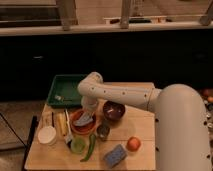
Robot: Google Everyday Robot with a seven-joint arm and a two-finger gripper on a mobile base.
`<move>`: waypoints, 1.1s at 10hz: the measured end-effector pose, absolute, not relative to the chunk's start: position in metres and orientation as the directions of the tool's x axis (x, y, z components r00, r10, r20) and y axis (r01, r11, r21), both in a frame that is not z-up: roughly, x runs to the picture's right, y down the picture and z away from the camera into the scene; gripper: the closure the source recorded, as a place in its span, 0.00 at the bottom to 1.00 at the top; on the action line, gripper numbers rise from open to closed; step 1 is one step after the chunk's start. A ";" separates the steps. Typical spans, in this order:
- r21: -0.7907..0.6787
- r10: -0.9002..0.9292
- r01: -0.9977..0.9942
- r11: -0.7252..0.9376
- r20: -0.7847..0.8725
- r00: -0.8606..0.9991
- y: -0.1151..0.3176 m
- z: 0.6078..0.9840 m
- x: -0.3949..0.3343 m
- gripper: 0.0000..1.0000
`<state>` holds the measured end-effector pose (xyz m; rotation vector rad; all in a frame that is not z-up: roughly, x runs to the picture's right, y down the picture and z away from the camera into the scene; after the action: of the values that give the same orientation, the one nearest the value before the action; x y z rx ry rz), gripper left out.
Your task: Place towel in red bowl
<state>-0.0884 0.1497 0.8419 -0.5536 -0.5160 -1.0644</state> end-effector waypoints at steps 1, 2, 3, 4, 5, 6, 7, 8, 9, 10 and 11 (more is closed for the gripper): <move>-0.170 -0.664 0.911 0.376 0.636 0.393 0.150 0.842 -0.089 0.98; -0.170 -0.664 0.911 0.376 0.636 0.393 0.150 0.842 -0.089 0.95; -0.171 -0.663 0.910 0.377 0.636 0.394 0.149 0.842 -0.089 0.85; -0.172 -0.661 0.909 0.379 0.637 0.396 0.149 0.842 -0.089 0.73; -0.172 -0.661 0.909 0.380 0.637 0.397 0.148 0.842 -0.089 0.64; -0.172 -0.660 0.908 0.381 0.638 0.398 0.148 0.842 -0.088 0.56; -0.174 -0.657 0.907 0.385 0.638 0.401 0.147 0.842 -0.087 0.44; -0.175 -0.655 0.906 0.386 0.640 0.403 0.147 0.842 -0.086 0.33; -0.176 -0.654 0.906 0.386 0.640 0.403 0.146 0.842 -0.086 0.25; -0.179 -0.652 0.906 0.384 0.641 0.404 0.146 0.842 -0.085 0.21; -0.179 -0.651 0.906 0.385 0.643 0.403 0.146 0.843 -0.085 0.20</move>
<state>-0.0851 0.1461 0.8427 -0.5625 -0.5223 -1.0506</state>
